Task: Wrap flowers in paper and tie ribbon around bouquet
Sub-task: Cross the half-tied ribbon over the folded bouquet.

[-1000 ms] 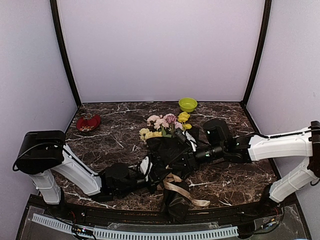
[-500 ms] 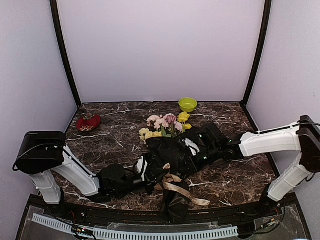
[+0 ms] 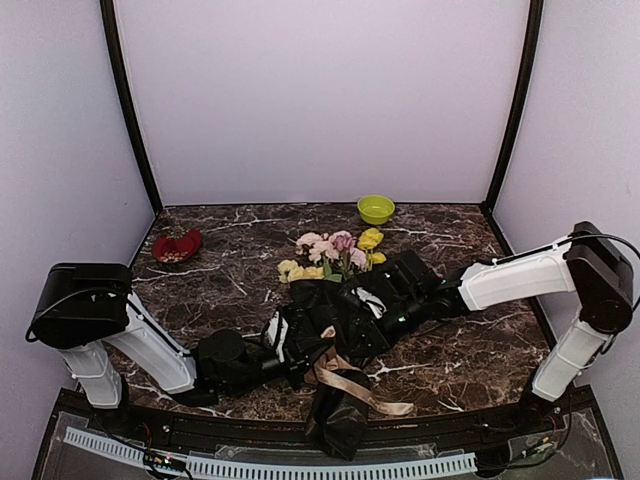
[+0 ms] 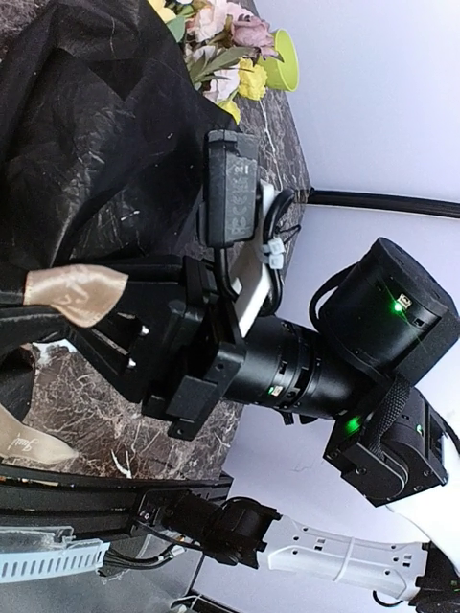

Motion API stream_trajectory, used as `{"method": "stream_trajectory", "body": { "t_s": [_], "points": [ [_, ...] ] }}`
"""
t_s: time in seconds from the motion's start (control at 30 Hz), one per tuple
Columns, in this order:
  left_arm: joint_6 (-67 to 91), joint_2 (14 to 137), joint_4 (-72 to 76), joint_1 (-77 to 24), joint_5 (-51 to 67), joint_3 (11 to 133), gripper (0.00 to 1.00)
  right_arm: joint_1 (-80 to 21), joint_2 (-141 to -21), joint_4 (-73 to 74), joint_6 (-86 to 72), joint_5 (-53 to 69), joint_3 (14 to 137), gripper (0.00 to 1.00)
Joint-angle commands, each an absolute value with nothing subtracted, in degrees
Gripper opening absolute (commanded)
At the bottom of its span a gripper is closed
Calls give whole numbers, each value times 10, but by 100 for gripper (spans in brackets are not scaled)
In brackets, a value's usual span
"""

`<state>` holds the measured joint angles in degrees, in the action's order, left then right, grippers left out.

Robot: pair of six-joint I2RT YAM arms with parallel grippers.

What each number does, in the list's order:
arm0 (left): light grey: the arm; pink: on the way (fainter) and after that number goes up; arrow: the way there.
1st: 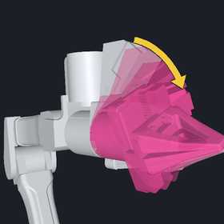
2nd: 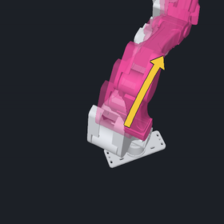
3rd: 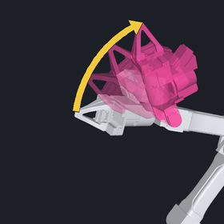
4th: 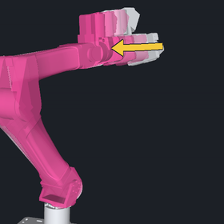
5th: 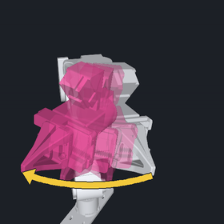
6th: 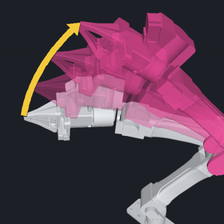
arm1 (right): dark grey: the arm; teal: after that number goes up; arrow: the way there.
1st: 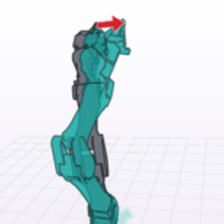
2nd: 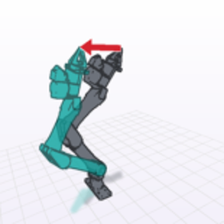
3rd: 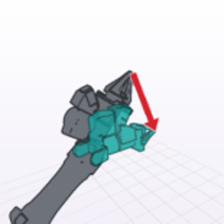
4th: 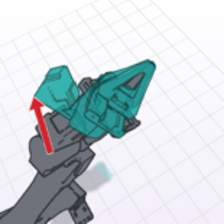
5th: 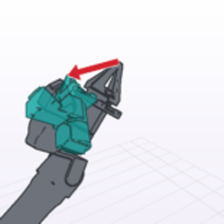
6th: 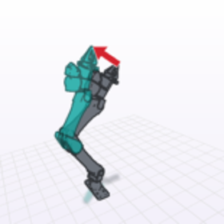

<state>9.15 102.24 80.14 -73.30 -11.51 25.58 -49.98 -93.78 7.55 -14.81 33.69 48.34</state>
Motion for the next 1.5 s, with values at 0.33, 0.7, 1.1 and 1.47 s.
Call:
{"method": "stream_trajectory", "body": {
  "t_s": [0.33,0.7,1.1,1.47],
  "points": [
    [147,987,824,-738,-152,230,0,-545,-797,28,-246,199,444,18],
    [167,983,790,-756,-207,235,0,-624,-835,-5,-278,101,440,36],
    [165,970,772,-756,-222,226,0,-643,-867,-8,-271,87,447,24],
    [218,956,734,-756,-244,221,0,-643,-847,-2,-272,93,442,0]
  ]
}}
